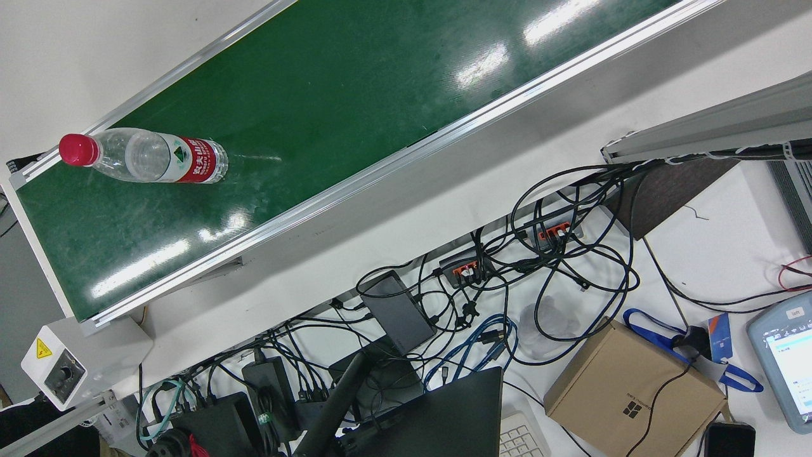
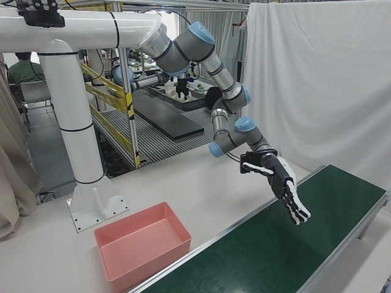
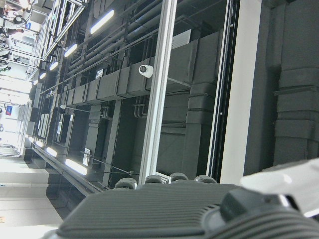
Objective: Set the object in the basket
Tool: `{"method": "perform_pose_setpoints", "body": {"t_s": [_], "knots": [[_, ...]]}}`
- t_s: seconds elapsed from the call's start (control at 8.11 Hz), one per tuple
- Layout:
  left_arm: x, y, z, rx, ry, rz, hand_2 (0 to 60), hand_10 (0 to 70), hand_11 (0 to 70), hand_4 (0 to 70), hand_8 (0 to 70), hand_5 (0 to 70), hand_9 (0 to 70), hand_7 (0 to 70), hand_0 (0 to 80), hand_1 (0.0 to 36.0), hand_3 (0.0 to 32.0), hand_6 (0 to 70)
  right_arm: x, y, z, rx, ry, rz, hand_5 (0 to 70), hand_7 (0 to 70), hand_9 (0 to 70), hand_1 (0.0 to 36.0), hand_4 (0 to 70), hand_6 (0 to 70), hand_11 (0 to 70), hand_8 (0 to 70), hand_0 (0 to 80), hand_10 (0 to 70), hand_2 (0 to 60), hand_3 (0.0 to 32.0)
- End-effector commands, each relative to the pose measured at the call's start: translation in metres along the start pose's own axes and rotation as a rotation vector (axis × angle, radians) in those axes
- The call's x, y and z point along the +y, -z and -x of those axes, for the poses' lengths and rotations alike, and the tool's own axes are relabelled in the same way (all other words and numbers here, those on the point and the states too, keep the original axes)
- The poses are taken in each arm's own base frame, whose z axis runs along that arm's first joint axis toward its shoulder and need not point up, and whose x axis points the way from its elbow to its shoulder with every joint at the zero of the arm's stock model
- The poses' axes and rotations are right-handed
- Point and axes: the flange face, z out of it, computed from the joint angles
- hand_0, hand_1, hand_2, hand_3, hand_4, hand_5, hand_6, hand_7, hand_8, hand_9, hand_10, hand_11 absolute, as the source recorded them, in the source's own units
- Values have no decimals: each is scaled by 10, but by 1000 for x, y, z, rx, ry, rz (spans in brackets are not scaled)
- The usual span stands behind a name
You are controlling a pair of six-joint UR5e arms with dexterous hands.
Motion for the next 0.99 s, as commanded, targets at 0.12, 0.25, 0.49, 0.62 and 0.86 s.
{"method": "perform_pose_setpoints", "body": {"t_s": [0.12, 0.25, 0.49, 0.62, 0.86], "knots": [[-2, 1, -2, 3, 1, -3, 0, 39, 64, 125, 25, 42, 10, 0, 487, 18, 0, 3, 0, 0, 0, 0, 0, 0, 0, 0, 0, 0, 0, 0, 0, 0, 0, 0, 0, 0], [0, 0, -2, 4, 3, 0, 0, 39, 63, 124, 27, 43, 12, 0, 489, 18, 0, 2, 0, 0, 0, 0, 0, 0, 0, 0, 0, 0, 0, 0, 0, 0, 0, 0, 0, 0], [-1, 2, -13, 20, 1, -2, 0, 32, 53, 105, 15, 38, 4, 0, 487, 13, 0, 0, 0, 0, 0, 0, 0, 0, 0, 0, 0, 0, 0, 0, 0, 0, 0, 0, 0, 0], [-1, 2, -15, 23, -1, -1, 0, 32, 54, 107, 14, 39, 4, 0, 487, 13, 0, 0, 0, 0, 0, 0, 0, 0, 0, 0, 0, 0, 0, 0, 0, 0, 0, 0, 0, 0], [-1, 3, -14, 21, -2, -2, 0, 34, 58, 108, 14, 42, 4, 0, 487, 13, 0, 0, 0, 0, 0, 0, 0, 0, 0, 0, 0, 0, 0, 0, 0, 0, 0, 0, 0, 0]]}}
